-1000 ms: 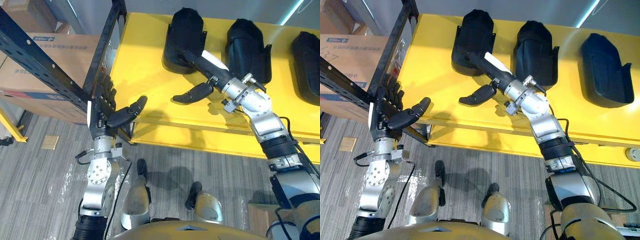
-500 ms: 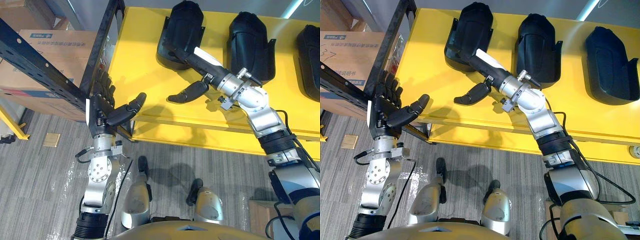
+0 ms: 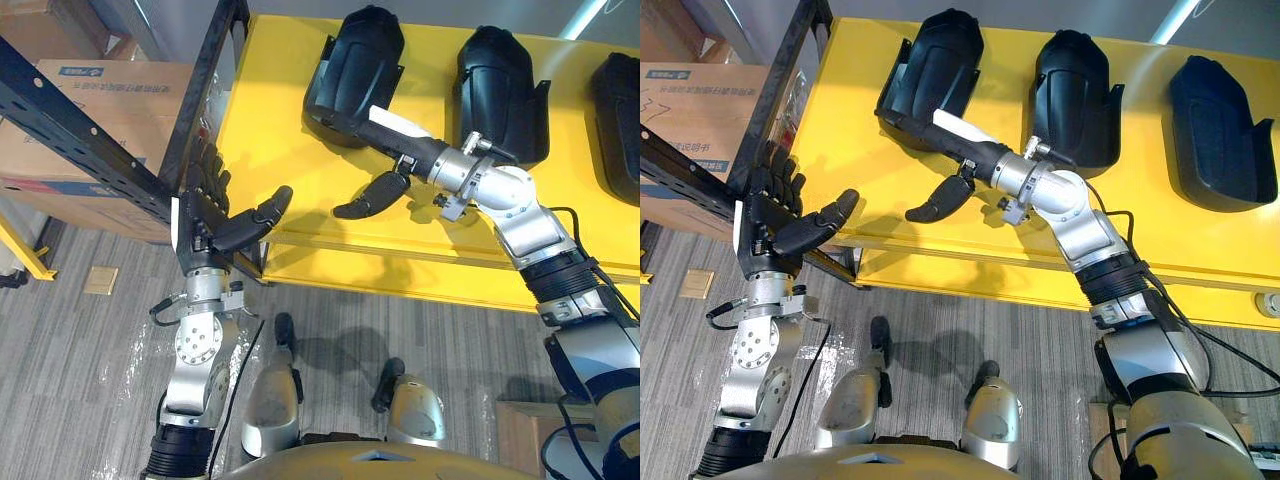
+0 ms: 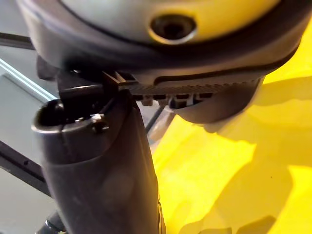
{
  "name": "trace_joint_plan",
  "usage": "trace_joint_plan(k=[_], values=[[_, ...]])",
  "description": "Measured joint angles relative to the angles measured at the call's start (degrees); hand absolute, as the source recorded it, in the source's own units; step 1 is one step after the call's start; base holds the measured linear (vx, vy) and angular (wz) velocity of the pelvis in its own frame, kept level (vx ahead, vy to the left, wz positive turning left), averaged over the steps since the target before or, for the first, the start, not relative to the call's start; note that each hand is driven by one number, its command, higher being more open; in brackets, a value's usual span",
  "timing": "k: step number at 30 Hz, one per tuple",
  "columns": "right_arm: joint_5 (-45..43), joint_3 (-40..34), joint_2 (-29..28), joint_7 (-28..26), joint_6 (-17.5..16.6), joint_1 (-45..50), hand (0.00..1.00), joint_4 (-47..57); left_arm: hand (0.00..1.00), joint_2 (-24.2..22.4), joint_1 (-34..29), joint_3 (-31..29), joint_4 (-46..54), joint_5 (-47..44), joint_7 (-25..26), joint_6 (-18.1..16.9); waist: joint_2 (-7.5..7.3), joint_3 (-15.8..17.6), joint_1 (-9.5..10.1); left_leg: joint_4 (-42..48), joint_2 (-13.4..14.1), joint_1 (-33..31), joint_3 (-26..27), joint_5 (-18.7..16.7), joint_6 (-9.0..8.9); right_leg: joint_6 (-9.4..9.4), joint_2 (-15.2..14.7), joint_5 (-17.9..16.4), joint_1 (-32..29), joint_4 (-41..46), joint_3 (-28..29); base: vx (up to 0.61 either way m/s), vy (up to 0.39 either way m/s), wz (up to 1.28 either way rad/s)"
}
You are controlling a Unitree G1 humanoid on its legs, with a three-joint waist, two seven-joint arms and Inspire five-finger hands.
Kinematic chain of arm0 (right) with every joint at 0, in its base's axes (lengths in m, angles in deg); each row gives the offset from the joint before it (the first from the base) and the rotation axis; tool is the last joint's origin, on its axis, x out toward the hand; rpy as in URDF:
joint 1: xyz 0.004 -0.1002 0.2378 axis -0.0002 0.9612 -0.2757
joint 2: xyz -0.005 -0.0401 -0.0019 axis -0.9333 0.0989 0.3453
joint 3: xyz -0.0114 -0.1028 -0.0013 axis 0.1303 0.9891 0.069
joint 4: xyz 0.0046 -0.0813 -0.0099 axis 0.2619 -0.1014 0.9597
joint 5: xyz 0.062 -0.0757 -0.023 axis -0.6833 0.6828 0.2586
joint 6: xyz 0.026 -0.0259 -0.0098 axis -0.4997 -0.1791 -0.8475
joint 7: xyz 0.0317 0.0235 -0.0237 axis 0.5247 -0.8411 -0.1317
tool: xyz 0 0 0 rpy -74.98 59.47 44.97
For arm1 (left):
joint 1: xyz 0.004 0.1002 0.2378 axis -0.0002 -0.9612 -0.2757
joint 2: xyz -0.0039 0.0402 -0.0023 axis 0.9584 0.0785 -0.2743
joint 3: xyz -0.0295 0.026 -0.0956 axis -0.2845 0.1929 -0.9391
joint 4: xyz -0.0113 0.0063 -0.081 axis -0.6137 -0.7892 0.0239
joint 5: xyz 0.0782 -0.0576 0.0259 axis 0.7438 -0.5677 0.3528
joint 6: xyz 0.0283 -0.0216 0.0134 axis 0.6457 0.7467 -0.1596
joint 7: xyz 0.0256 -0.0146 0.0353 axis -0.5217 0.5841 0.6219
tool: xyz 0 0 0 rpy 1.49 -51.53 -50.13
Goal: Walk over and take three plastic housings, then place them on the shelf
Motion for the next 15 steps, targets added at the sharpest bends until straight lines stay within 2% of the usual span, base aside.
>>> trace_joint_plan(k=[10,15], values=[[0.0,0.94,2.06,-2.38,1.51,2.84,1.0,5.6,1.0,0.59,-0.03,0.48,-0.12,0.03,0.21,0.81,-0.1,-0.04,0.36,-0.02,0.06,0.98,0.5,-0.33,0.03,0.01,0.04,0.01,1.04,-0.36,0.12,0.0,-0.002,0.0],[0.1,1.18,2.34,0.01,0.53,3.97,1.0,6.28,1.0,0.73,-0.02,0.96,-0.12,0.28,0.7,0.8,-0.25,-0.12,0.5,-0.02,0.12,0.94,1.04,-0.39,0.09,0.35,0.12,0.29,1.1,-0.99,0.2,0.0,0.0,0.0]])
